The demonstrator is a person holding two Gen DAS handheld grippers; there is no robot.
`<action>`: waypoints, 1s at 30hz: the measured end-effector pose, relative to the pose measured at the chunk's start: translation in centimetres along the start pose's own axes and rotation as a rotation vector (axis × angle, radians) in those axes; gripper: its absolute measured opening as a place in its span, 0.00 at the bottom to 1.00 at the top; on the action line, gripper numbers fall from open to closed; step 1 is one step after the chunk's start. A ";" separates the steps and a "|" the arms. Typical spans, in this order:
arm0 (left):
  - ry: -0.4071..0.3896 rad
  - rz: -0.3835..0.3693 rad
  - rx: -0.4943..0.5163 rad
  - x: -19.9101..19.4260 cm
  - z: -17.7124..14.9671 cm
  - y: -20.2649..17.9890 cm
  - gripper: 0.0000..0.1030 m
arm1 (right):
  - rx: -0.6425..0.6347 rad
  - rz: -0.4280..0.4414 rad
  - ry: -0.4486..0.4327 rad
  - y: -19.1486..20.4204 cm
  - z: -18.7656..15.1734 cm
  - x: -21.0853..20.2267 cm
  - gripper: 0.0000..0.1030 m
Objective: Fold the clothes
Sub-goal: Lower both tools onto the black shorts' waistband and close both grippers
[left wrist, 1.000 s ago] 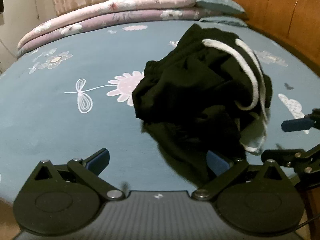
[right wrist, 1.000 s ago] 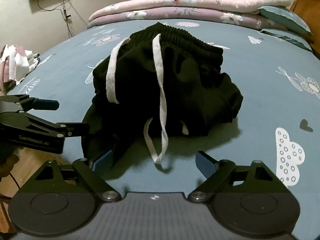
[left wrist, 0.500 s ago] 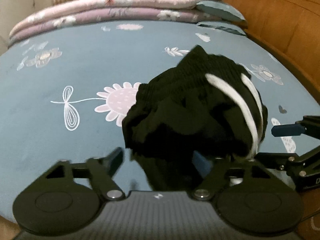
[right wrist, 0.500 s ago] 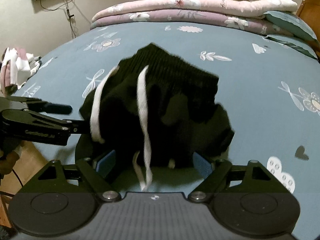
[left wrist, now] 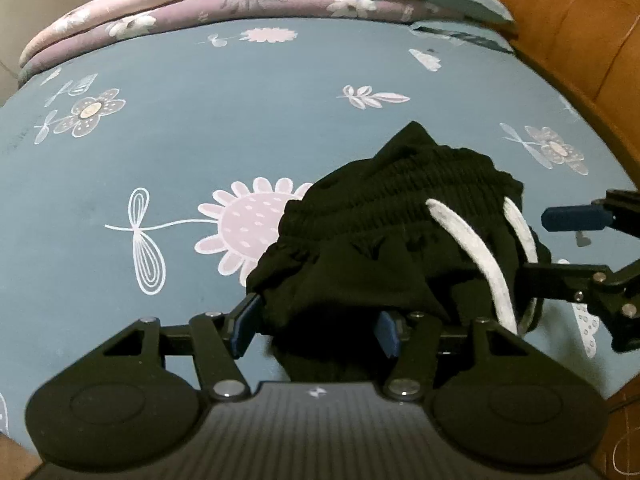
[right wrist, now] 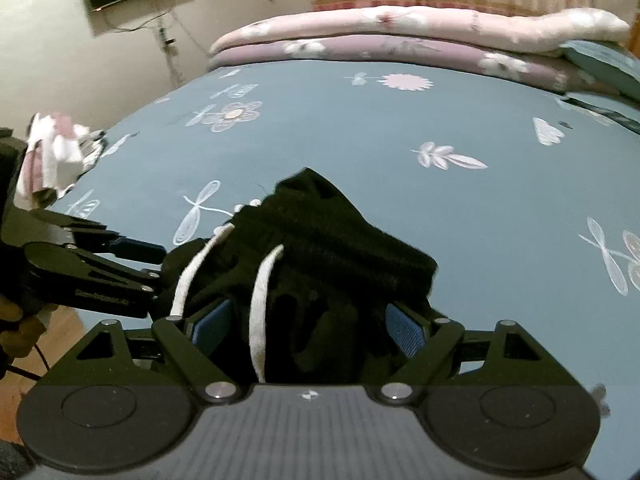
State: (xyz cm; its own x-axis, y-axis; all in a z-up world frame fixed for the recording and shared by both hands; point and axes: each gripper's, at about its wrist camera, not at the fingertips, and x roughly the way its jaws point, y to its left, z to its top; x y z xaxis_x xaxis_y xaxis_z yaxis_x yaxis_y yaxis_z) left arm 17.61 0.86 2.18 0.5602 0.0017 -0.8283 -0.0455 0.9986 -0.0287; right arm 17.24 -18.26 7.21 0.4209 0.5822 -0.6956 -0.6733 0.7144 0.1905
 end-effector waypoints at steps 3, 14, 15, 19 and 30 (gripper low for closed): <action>0.015 0.024 -0.002 0.7 0.9 -0.7 0.56 | -0.019 0.036 0.045 -0.4 0.7 1.4 0.85; -0.001 0.100 0.026 4.4 5.3 -0.3 0.53 | -0.038 0.030 0.100 -2.6 4.0 6.7 0.88; -0.008 0.106 0.029 4.7 5.9 -0.1 0.52 | -0.043 0.016 0.096 -2.7 4.5 7.2 0.88; -0.033 0.118 0.083 6.3 8.2 0.4 0.53 | -0.024 -0.029 0.087 -3.4 6.2 9.2 0.88; -0.043 -0.069 0.185 8.8 11.8 4.1 0.54 | 0.086 -0.150 0.041 -4.5 9.4 8.6 0.88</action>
State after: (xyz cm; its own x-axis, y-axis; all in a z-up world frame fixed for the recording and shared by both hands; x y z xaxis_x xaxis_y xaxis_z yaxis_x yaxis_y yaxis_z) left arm 32.13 5.60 1.41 0.5921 -0.0686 -0.8029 0.1448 0.9892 0.0222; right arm 29.64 -12.85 6.88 0.4863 0.4514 -0.7481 -0.5498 0.8236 0.1395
